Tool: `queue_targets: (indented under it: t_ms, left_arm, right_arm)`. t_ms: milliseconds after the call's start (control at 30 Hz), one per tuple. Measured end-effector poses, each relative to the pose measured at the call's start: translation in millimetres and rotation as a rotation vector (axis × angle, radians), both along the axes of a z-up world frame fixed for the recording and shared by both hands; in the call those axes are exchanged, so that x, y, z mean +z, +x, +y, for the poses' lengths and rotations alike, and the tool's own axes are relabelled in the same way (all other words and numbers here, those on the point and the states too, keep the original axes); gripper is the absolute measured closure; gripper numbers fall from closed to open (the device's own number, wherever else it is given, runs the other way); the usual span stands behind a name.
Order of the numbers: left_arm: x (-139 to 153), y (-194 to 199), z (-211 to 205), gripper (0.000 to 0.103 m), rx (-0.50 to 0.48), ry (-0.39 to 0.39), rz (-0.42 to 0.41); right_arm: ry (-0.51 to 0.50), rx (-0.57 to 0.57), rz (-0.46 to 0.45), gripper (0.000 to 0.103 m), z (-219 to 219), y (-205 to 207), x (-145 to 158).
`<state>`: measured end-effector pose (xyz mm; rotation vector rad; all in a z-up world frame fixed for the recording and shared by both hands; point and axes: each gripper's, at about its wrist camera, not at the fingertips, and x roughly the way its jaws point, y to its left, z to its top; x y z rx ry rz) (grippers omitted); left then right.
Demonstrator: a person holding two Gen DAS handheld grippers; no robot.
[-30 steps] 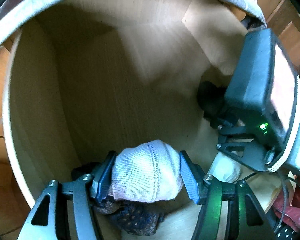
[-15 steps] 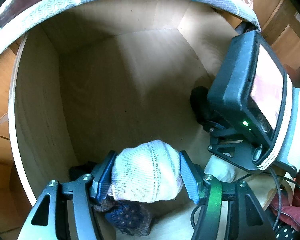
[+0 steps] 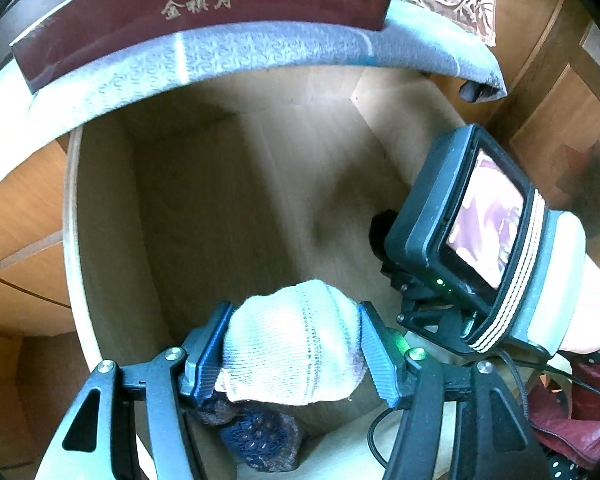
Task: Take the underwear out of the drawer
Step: 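Lift the lavender sock with the left tool toward the tray, then hold the lavender sock with the left tool over the tray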
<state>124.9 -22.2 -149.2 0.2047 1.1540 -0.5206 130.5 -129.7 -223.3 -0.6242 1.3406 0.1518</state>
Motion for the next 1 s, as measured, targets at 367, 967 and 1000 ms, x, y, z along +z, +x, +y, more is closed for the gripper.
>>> queue_targets:
  t_ms: [367, 967, 1000]
  left_arm:
    - [50.7, -3.7, 17.1, 0.040, 0.009, -0.049, -0.061]
    - [243.2, 61.1, 28.4, 0.040, 0.043, -0.039, -0.394]
    - [248.2, 67.2, 24.5, 0.040, 0.047, -0.033, -0.405]
  right_arm:
    - [0.001, 0.002, 0.000, 0.051, -2.0, 2.6, 0.0]
    - [0.000, 0.001, 0.000, 0.051, -1.3, 2.4, -0.3]
    - [0.000, 0.001, 0.000, 0.051, -1.2, 2.4, -0.4]
